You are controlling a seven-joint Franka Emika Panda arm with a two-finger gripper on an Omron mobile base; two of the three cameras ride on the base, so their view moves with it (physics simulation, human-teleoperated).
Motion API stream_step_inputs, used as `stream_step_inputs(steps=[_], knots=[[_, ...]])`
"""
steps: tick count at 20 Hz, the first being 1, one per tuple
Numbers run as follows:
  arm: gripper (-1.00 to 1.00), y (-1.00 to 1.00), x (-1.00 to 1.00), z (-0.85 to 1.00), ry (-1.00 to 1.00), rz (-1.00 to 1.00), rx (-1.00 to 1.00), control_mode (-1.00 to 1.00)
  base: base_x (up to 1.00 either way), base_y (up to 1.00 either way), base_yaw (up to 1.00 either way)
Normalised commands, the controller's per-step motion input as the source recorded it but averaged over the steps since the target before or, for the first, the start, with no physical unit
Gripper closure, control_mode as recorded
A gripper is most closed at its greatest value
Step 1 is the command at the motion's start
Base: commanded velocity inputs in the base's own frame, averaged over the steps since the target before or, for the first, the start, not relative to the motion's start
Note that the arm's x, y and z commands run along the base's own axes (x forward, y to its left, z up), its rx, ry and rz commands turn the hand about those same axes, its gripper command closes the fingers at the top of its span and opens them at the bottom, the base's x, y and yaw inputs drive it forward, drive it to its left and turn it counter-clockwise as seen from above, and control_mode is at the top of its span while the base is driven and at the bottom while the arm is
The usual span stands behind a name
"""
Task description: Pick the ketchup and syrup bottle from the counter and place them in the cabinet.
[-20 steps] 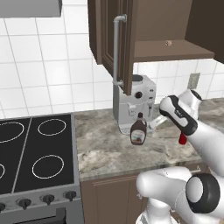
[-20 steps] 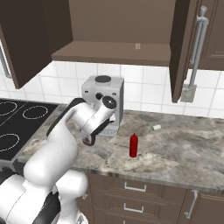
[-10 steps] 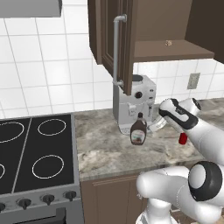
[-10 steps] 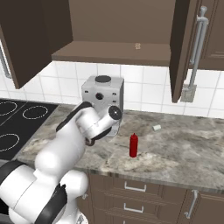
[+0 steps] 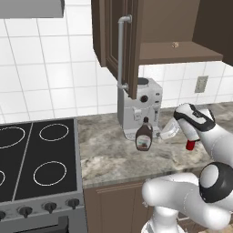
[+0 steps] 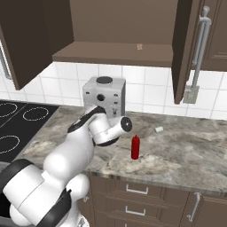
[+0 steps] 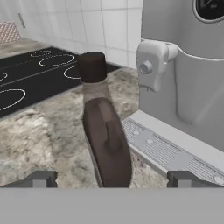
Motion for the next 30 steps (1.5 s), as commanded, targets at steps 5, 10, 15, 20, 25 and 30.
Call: stream_step_inputs(steps=[5, 10, 15, 20, 25, 30], knots=[[-1.00, -0.04, 0.00, -0.03, 0.00, 0.02, 0.15, -1.00, 0.00, 0.00, 0.00], [-1.00, 0.01, 0.00, -0.02, 0.00, 0.01, 0.11, -1.00, 0.00, 0.00, 0.00], [-1.00, 0.08, 0.00, 0.00, 0.00, 0.00, 0.05, -1.00, 0.00, 0.00, 0.00], [-1.00, 0.25, 0.02, -0.05, 0.00, 0.00, 0.03, -1.00, 0.00, 0.00, 0.00], [-1.00, 0.23, 0.19, -0.04, 0.00, 0.00, 0.02, -1.00, 0.00, 0.00, 0.00], [-1.00, 0.07, 0.39, 0.00, 0.00, 0.00, 0.00, -1.00, 0.00, 0.00, 0.00]])
